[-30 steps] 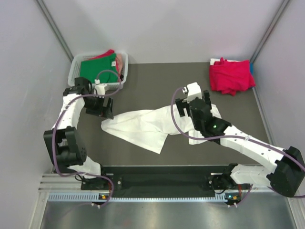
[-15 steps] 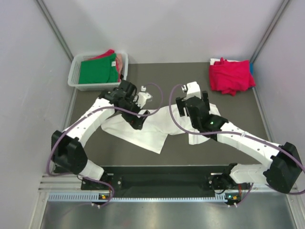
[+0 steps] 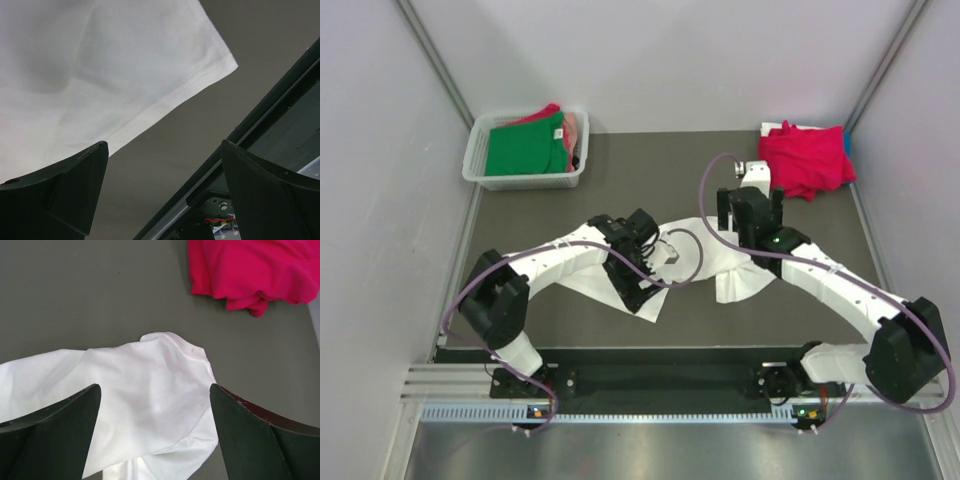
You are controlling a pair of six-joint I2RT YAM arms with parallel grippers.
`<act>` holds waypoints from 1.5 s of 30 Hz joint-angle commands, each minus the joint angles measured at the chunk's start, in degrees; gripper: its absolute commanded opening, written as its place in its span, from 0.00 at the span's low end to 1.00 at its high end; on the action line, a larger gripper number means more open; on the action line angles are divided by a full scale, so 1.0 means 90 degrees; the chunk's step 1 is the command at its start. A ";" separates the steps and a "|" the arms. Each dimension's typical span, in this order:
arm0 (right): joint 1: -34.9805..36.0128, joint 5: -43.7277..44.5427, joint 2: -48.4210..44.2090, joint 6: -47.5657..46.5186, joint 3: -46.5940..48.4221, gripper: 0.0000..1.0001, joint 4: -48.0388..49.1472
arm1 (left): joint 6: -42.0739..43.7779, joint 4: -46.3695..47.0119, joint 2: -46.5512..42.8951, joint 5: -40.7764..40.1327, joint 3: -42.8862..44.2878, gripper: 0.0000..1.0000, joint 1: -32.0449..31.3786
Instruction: Fold and stack the t-shirts
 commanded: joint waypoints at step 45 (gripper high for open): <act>-0.0465 -0.1046 0.0519 0.0498 0.0581 0.79 0.0058 | -0.1121 0.1730 0.1012 -0.0529 0.0072 0.89 -0.1735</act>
